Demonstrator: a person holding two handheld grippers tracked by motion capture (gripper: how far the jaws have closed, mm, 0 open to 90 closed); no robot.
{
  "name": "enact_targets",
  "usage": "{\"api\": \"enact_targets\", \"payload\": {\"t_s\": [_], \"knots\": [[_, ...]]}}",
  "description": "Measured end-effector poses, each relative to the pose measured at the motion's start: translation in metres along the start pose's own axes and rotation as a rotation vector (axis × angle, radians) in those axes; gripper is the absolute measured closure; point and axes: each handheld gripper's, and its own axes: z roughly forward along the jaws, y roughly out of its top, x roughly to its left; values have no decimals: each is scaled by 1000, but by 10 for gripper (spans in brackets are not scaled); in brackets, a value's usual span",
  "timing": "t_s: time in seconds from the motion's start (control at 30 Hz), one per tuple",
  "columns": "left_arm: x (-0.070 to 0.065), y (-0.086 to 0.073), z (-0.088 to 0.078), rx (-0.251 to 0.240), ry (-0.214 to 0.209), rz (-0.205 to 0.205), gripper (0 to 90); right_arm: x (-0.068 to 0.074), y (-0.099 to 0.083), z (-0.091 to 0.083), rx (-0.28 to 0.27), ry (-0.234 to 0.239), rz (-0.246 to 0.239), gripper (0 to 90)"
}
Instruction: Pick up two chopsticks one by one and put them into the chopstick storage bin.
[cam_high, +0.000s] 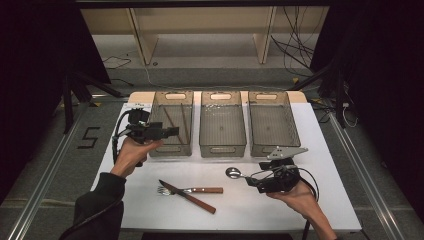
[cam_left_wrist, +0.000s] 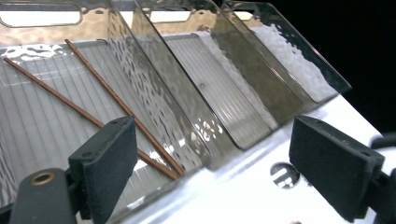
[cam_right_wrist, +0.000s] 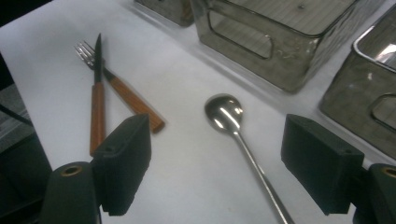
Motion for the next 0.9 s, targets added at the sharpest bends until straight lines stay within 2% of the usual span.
{"api": "enact_targets", "payload": {"t_s": [0.23, 0.43, 0.9], "knots": [[-11, -21, -17, -32, -8, 48, 150, -9, 7, 1, 38, -24, -7, 253], [-11, -35, -29, -58, -17, 53, 150, -16, 11, 5, 79, -39, -18, 256], [-17, -75, -31, -52, -32, 94, 149, -23, 18, 28, 214, -50, -59, 272]]}}
